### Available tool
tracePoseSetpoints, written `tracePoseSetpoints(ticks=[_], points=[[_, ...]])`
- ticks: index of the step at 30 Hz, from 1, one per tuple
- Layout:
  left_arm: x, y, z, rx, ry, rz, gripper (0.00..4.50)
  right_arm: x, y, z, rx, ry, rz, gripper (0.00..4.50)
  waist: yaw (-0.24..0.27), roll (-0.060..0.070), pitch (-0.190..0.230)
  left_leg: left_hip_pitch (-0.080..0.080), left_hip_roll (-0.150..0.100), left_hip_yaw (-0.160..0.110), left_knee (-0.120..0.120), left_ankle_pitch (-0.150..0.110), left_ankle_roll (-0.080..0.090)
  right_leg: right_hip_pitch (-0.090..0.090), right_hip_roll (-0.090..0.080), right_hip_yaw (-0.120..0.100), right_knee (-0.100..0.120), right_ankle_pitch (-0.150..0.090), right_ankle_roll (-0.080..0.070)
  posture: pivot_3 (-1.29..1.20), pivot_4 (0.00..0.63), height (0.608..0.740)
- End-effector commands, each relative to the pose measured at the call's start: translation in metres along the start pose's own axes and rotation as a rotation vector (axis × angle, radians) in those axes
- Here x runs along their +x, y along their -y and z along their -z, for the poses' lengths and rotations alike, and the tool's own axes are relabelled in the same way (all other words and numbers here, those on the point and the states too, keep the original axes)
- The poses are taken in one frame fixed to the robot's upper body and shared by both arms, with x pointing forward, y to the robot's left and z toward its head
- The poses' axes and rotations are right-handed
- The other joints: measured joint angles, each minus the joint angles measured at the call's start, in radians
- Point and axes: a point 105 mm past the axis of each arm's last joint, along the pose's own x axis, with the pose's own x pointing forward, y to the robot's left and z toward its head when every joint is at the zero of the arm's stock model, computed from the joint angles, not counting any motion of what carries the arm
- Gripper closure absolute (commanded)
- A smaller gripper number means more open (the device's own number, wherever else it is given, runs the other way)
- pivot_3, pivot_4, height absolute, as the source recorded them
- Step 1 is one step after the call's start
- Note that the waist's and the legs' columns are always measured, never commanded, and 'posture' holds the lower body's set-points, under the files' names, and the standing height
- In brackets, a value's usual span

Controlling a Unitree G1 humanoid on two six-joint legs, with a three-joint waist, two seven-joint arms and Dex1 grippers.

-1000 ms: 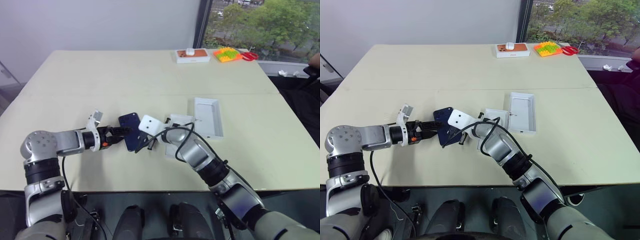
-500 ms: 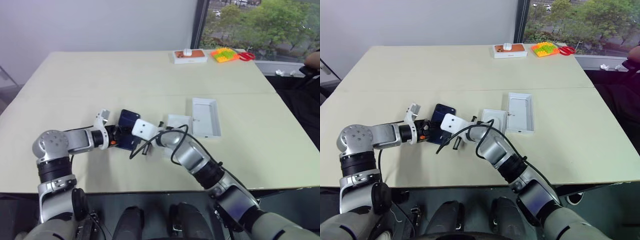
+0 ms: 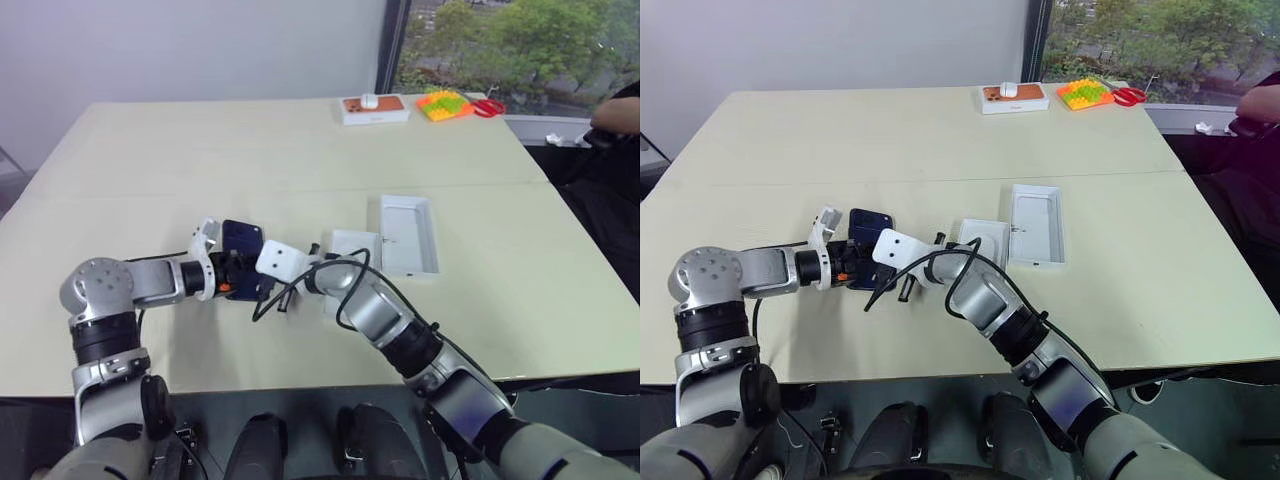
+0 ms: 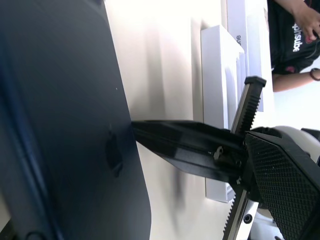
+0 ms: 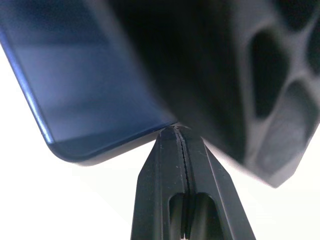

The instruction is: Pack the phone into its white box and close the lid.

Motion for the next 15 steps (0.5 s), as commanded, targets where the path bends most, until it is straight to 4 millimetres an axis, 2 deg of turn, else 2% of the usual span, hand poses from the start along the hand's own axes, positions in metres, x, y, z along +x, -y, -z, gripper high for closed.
tracePoseSetpoints(ticks=[1, 11, 14, 15], points=[[-0.009, -0.011, -0.003, -0.006, 0.002, -0.071, 0.05, 0.001, -0.008, 0.0, 0.01, 0.007, -0.026, 4.5, -0.002, 0.0, 0.0, 0.0, 0.0, 0.0, 0.0, 0.0, 0.0, 0.0, 0.0, 0.0, 0.0, 0.0, 0.0, 0.0, 0.15, 0.74], [-0.016, -0.017, -0.005, 0.009, 0.001, -0.115, 0.05, -0.007, 0.0, 0.001, 0.002, 0.0, 0.014, 4.5, -0.003, -0.001, 0.001, -0.002, 0.0, 0.001, -0.002, 0.001, -0.002, -0.004, 0.0, 0.0, 0.0, 0.0, 0.0, 0.0, 0.15, 0.74], [-0.019, -0.021, -0.005, 0.009, 0.005, -0.131, 0.83, -0.011, 0.004, -0.001, 0.002, 0.002, 0.022, 4.5, -0.003, -0.002, 0.002, -0.003, 0.0, 0.001, -0.006, 0.004, -0.007, -0.006, 0.0, 0.001, 0.0, 0.0, 0.0, 0.0, 0.15, 0.74], [-0.02, -0.021, -0.006, 0.015, 0.006, -0.133, 1.26, -0.011, 0.004, -0.001, 0.001, 0.003, 0.023, 4.5, -0.002, -0.003, 0.002, -0.003, 0.0, 0.001, -0.008, 0.005, -0.008, -0.008, 0.0, 0.001, 0.0, 0.0, 0.0, 0.0, 0.15, 0.74]])
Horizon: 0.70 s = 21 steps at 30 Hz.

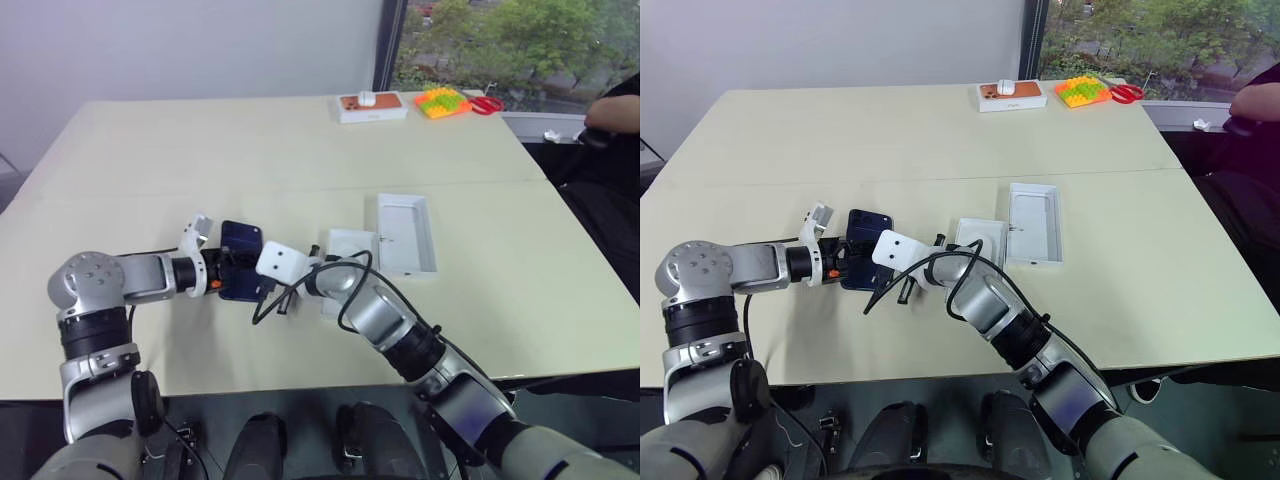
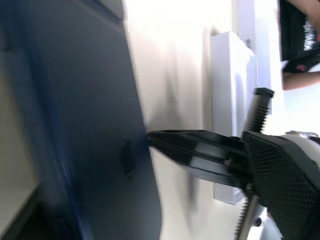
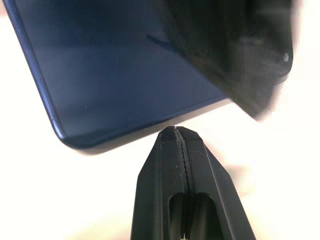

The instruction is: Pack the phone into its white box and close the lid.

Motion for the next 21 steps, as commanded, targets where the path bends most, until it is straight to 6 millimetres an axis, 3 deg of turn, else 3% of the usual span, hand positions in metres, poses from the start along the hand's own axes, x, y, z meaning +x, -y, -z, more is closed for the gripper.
tracePoseSetpoints(ticks=[1, 16, 19, 21], points=[[-0.008, -0.012, 0.0, 0.002, 0.001, -0.064, 1.26, -0.005, 0.003, -0.002, -0.005, 0.006, 0.01, 4.5, 0.002, 0.0, 0.0, -0.001, 0.0, 0.0, -0.002, 0.001, -0.001, -0.001, 0.0, 0.0, 0.0, 0.0, 0.0, 0.0, 0.15, 0.74], [-0.024, -0.027, -0.005, -0.012, 0.034, -0.093, 1.26, -0.025, 0.019, -0.006, -0.001, 0.001, 0.08, 4.5, 0.0, -0.001, 0.001, -0.003, 0.0, 0.0, -0.005, 0.002, -0.002, -0.005, 0.001, 0.0, -0.001, 0.0, 0.0, 0.0, 0.15, 0.74], [-0.021, -0.023, -0.005, -0.005, 0.032, -0.078, 2.11, -0.03, 0.024, -0.012, -0.003, 0.011, 0.098, 4.5, 0.0, -0.001, 0.001, -0.005, 0.0, 0.0, -0.005, 0.002, -0.002, -0.006, 0.001, 0.0, -0.001, 0.0, -0.001, 0.0, 0.15, 0.74], [-0.021, -0.02, -0.007, 0.0, 0.039, -0.066, 3.05, -0.032, 0.025, -0.013, -0.007, 0.013, 0.106, 4.5, 0.001, -0.001, 0.001, -0.008, 0.0, 0.0, -0.004, 0.002, -0.002, -0.009, 0.001, -0.001, -0.001, 0.001, -0.001, 0.0, 0.15, 0.74]])
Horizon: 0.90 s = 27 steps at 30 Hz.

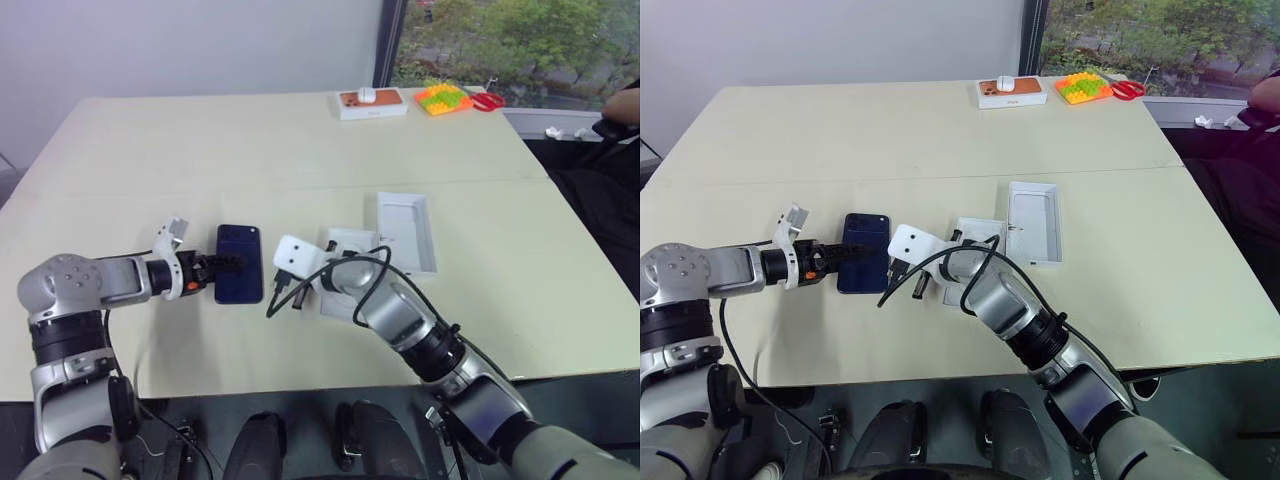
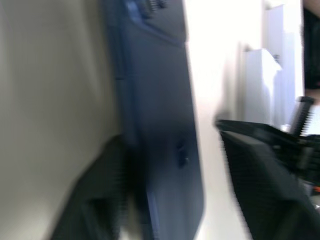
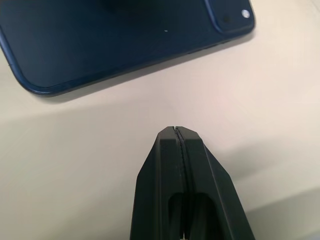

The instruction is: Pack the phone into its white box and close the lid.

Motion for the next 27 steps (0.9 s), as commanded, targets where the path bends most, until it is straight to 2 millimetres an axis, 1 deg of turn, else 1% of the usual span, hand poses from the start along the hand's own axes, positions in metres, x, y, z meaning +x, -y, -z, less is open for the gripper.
tracePoseSetpoints(ticks=[1, 2, 8, 10, 12, 15, 18, 20, 22, 25, 26, 27], points=[[-0.002, 0.002, -0.002, 0.011, 0.007, -0.007, 3.55, -0.011, 0.01, -0.019, -0.023, 0.064, 0.047, 4.5, 0.002, -0.001, 0.0, -0.002, 0.0, 0.0, 0.0, 0.0, 0.0, -0.002, 0.0, 0.0, 0.0, 0.0, -0.001, 0.0, 0.15, 0.74], [-0.003, 0.003, -0.003, 0.013, 0.012, 0.001, 3.98, -0.012, 0.01, -0.019, -0.024, 0.064, 0.048, 4.5, 0.004, -0.001, 0.0, -0.003, 0.0, 0.0, 0.001, 0.0, 0.0, -0.003, 0.0, 0.0, 0.0, 0.001, -0.002, 0.0, 0.15, 0.74], [-0.01, 0.005, -0.01, 0.001, 0.046, 0.038, 3.98, -0.019, 0.01, -0.019, -0.03, 0.062, 0.061, 4.5, 0.0, -0.001, 0.0, -0.003, -0.001, 0.001, 0.0, 0.0, 0.0, -0.003, 0.0, 0.0, 0.0, 0.001, -0.002, 0.0, 0.15, 0.74], [-0.014, 0.007, -0.013, -0.013, 0.068, 0.077, 3.98, -0.027, 0.017, -0.021, -0.036, 0.069, 0.096, 4.5, 0.0, -0.001, 0.0, -0.003, -0.001, 0.001, 0.0, 0.0, 0.0, -0.003, 0.0, 0.0, 0.0, 0.001, -0.002, 0.0, 0.15, 0.74], [-0.016, 0.007, -0.012, -0.019, 0.068, 0.087, 4.45, -0.038, 0.025, -0.025, -0.042, 0.078, 0.128, 4.5, 0.0, -0.002, 0.001, -0.004, -0.001, 0.001, 0.0, 0.0, 0.0, -0.004, 0.0, 0.0, 0.0, 0.001, -0.002, 0.0, 0.15, 0.74], [-0.019, 0.013, -0.011, -0.015, 0.075, 0.135, 4.48, -0.055, 0.033, -0.029, -0.04, 0.093, 0.16, 4.5, 0.0, -0.003, 0.002, -0.004, -0.001, 0.001, 0.0, 0.0, 0.0, -0.004, 0.0, 0.0, 0.0, 0.001, -0.002, 0.0, 0.15, 0.74], [-0.022, 0.028, -0.014, 0.01, 0.094, 0.204, 4.48, -0.079, 0.038, -0.027, -0.034, 0.11, 0.178, 4.5, 0.003, -0.004, 0.003, -0.004, -0.001, 0.0, 0.0, 0.0, 0.0, -0.004, 0.001, -0.001, 0.0, 0.001, -0.002, 0.0, 0.15, 0.74], [-0.019, 0.038, -0.014, 0.03, 0.097, 0.242, 4.48, -0.092, 0.039, -0.023, -0.031, 0.11, 0.183, 4.5, 0.007, -0.004, 0.004, -0.005, -0.001, 0.0, 0.0, 0.0, 0.0, -0.004, 0.0, -0.001, 0.0, 0.001, -0.002, 0.0, 0.15, 0.74], [-0.009, 0.055, -0.009, 0.089, 0.075, 0.273, 4.48, -0.106, 0.039, -0.016, -0.025, 0.107, 0.182, 4.5, 0.011, -0.005, 0.004, -0.006, -0.001, 0.0, 0.0, 0.0, 0.0, -0.004, 0.0, -0.001, -0.001, 0.001, -0.002, 0.0, 0.15, 0.74], [0.012, 0.094, 0.002, 0.165, 0.04, 0.383, 4.48, -0.129, 0.032, -0.008, -0.01, 0.132, 0.15, 4.5, 0.022, -0.006, 0.005, -0.007, -0.001, 0.0, 0.001, 0.0, 0.0, -0.003, -0.002, -0.002, -0.002, 0.001, -0.002, 0.0, 0.15, 0.74], [0.018, 0.107, 0.006, 0.181, 0.037, 0.427, 4.48, -0.135, 0.029, -0.007, -0.006, 0.144, 0.135, 4.5, 0.026, -0.006, 0.005, -0.007, -0.001, 0.0, 0.001, 0.0, 0.001, -0.003, -0.002, -0.002, -0.002, 0.001, -0.001, 0.0, 0.15, 0.74], [0.021, 0.115, 0.008, 0.188, 0.038, 0.453, 4.48, -0.138, 0.026, -0.007, -0.004, 0.153, 0.125, 4.5, 0.029, -0.007, 0.006, -0.007, -0.001, 0.001, 0.002, -0.001, 0.001, -0.003, -0.002, -0.002, -0.002, 0.001, -0.001, 0.0, 0.15, 0.74]])
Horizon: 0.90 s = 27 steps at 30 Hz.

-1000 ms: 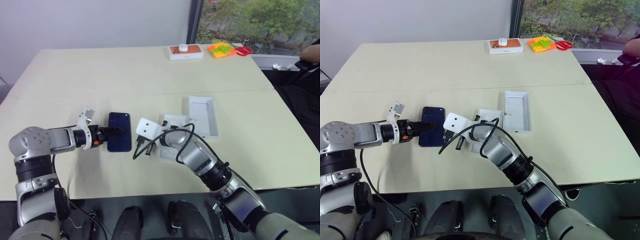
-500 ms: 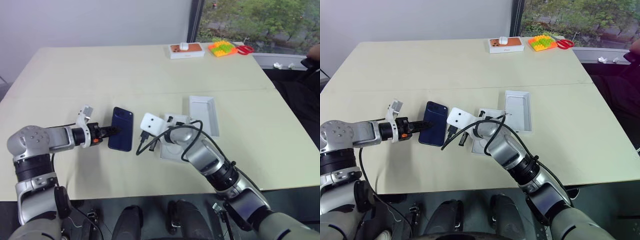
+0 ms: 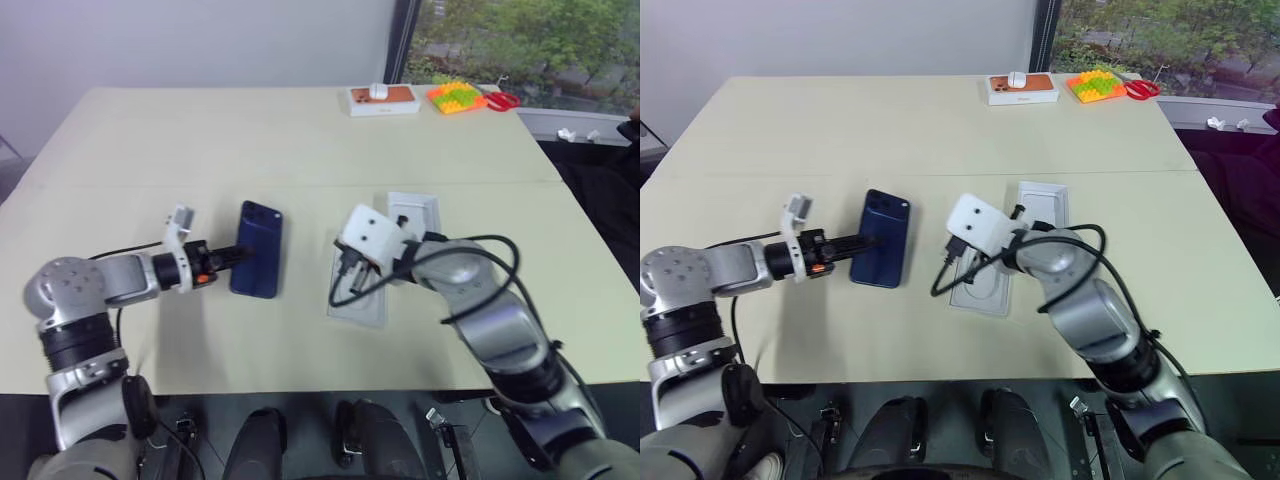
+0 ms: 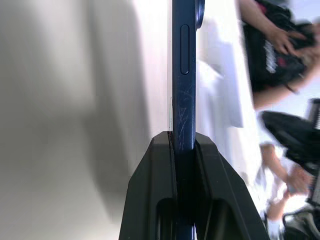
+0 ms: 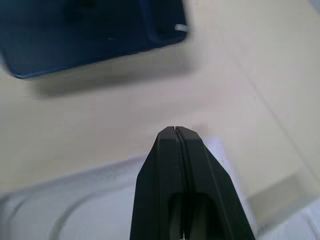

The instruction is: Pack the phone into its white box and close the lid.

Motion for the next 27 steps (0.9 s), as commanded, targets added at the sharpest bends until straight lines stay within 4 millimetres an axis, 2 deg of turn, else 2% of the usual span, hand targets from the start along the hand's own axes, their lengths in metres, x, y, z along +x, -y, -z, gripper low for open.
tracePoseSetpoints(ticks=[1, 4, 7, 10, 15, 19, 27], points=[[0.024, 0.049, 0.001, 0.106, -0.006, 0.16, 4.48, -0.023, -0.006, -0.014, -0.019, 0.098, -0.03, 4.5, 0.004, -0.002, 0.001, 0.0, 0.0, 0.0, 0.0, 0.0, 0.0, 0.0, 0.0, 0.0, 0.0, 0.0, 0.0, 0.0, 0.15, 0.74], [0.047, 0.069, 0.011, 0.092, -0.016, 0.221, 4.48, -0.03, -0.011, -0.005, 0.002, 0.081, -0.045, 4.5, 0.002, -0.002, 0.002, 0.001, -0.001, 0.001, 0.0, 0.0, 0.001, 0.0, 0.002, 0.0, 0.0, 0.0, 0.0, 0.0, 0.15, 0.74], [0.059, 0.075, 0.02, 0.086, -0.045, 0.214, 4.48, -0.033, -0.011, 0.001, 0.013, 0.061, -0.037, 4.5, -0.001, -0.003, 0.002, 0.002, 0.0, 0.002, 0.0, 0.0, 0.001, 0.001, 0.003, 0.0, 0.001, -0.001, 0.001, 0.0, 0.15, 0.74], [0.073, 0.07, 0.031, 0.05, -0.09, 0.161, 4.48, -0.039, -0.01, 0.01, 0.03, 0.029, -0.017, 4.5, 0.004, -0.003, 0.002, 0.002, 0.0, 0.002, 0.0, 0.0, 0.0, 0.001, 0.004, 0.0, 0.002, -0.001, 0.002, 0.0, 0.15, 0.74], [0.08, 0.061, 0.04, 0.011, -0.123, 0.095, 4.48, -0.049, -0.008, 0.018, 0.047, -0.004, 0.006, 4.5, 0.006, -0.003, 0.002, 0.001, 0.0, 0.002, 0.004, 0.0, 0.0, 0.002, 0.004, 0.0, 0.002, -0.001, 0.002, 0.0, 0.15, 0.74], [0.085, 0.055, 0.045, -0.029, -0.139, 0.058, 4.48, -0.063, -0.009, 0.027, 0.081, -0.027, 0.01, 4.5, 0.008, -0.003, 0.003, 0.0, -0.001, 0.001, 0.009, 0.0, 0.0, 0.004, 0.004, -0.001, 0.002, -0.001, 0.002, 0.0, 0.15, 0.74], [0.094, 0.051, 0.053, -0.105, -0.166, 0.047, 4.48, -0.082, -0.014, 0.046, 0.117, -0.085, 0.015, 4.5, 0.006, -0.005, 0.003, 0.0, -0.001, 0.0, 0.014, -0.001, 0.002, 0.006, 0.004, -0.002, 0.002, -0.001, 0.002, 0.0, 0.15, 0.74]])
